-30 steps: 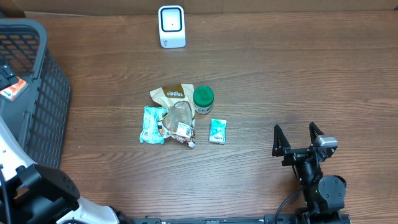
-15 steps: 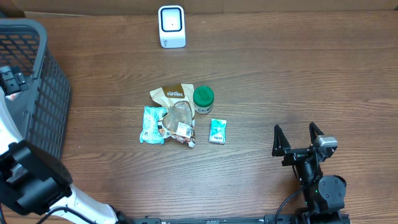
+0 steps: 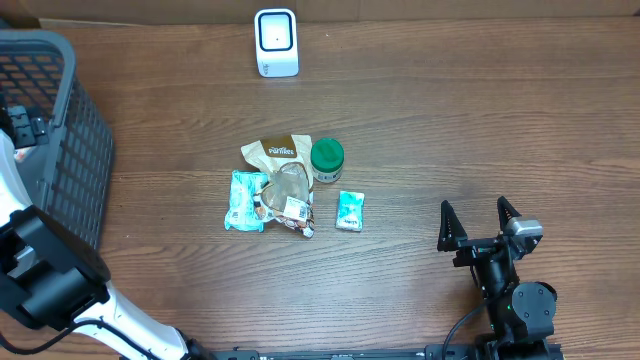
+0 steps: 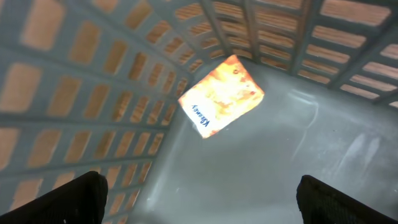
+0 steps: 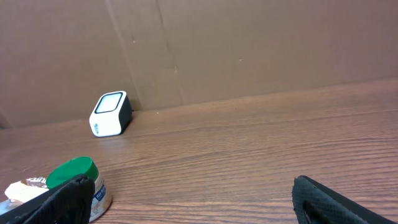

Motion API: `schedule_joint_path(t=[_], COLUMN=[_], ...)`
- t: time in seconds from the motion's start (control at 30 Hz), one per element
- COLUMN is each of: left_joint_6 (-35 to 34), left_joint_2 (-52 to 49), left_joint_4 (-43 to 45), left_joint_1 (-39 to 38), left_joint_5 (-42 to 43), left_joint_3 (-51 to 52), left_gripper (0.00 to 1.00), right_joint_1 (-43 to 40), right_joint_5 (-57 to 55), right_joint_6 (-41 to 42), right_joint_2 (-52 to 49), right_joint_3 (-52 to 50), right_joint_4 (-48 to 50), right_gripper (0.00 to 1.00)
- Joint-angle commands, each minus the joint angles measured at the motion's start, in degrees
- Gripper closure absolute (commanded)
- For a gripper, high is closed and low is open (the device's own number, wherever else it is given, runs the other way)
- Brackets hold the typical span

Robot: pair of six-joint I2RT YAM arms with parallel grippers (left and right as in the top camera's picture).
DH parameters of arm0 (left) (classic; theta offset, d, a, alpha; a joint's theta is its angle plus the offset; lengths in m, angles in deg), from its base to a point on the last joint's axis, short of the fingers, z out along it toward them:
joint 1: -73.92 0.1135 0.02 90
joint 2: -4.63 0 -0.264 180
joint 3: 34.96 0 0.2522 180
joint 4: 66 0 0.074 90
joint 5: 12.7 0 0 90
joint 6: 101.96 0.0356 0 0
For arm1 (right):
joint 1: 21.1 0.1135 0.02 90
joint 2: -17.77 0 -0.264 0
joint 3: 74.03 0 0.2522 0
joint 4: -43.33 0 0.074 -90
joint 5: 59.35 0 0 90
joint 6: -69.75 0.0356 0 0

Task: Scan the item barcode
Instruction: 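Return the left gripper into the basket and grasp the orange box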

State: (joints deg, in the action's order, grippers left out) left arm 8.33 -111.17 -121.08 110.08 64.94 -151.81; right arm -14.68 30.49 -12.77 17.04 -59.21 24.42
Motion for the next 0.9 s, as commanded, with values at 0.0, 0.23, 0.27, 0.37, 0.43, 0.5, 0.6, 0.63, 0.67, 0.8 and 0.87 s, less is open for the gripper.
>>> schedule_joint_path(t=[0.0,0.23,0.27,0.37,0.43,0.5,0.6,0.63,0.67,0.8,0.87], left_joint_6=[4.2,7.0,8.0,8.5,8.5,8.5,8.5,8.5,8.5,8.5,8.5], left_joint_2=[-2.2,-3.6,-3.8,-4.5,-4.8,-4.9,-4.9,-4.9,-4.9,-4.9,-4.9], left_joint_4=[0.8,1.7,1.7,2.0,2.2,2.6,3.1,3.1,3.1,3.2,3.2], left_joint_1=[0.6,0.6,0.6,0.6,0.6,0.6,0.6,0.6,0.6,0.8,1.0], left_joint_5=[1.9,1.9,1.9,1.9,1.9,1.9,1.9,1.9,1.9,1.9,1.9], left_joint_3=[0.5,0.5,0.5,0.5,0.5,0.7,0.7,0.7,0.7,0.7,0.7], left_gripper=[0.01,0.01,0.01,0.01,0.02,0.02,0.01,0.01,0.00,0.00,0.00], right_joint_1=[-0.2,-0.2,-0.2,-0.2,-0.2,-0.2,-0.2,-0.2,-0.2,-0.2,-0.2], right_joint_5=[0.3,0.3,0.3,0.3,0.3,0.3,0.3,0.3,0.3,0.3,0.3], right_joint_6=[-0.1,-0.1,-0.1,-0.1,-0.1,-0.1,-0.1,-0.1,-0.1,-0.1,-0.1], right_joint_2=[0.6,0.6,0.6,0.6,0.6,0.6,0.6,0.6,0.6,0.6,0.6], right_joint_3=[-0.6,-0.6,-0.6,-0.6,-0.6,-0.6,-0.6,-0.6,-0.6,-0.6,-0.6], right_joint_4=[0.3,0.3,0.3,0.3,0.3,0.3,0.3,0.3,0.3,0.3,0.3], right_gripper=[0.00,0.00,0.00,0.00,0.00,0.00,0.00,0.00,0.00,0.00,0.00])
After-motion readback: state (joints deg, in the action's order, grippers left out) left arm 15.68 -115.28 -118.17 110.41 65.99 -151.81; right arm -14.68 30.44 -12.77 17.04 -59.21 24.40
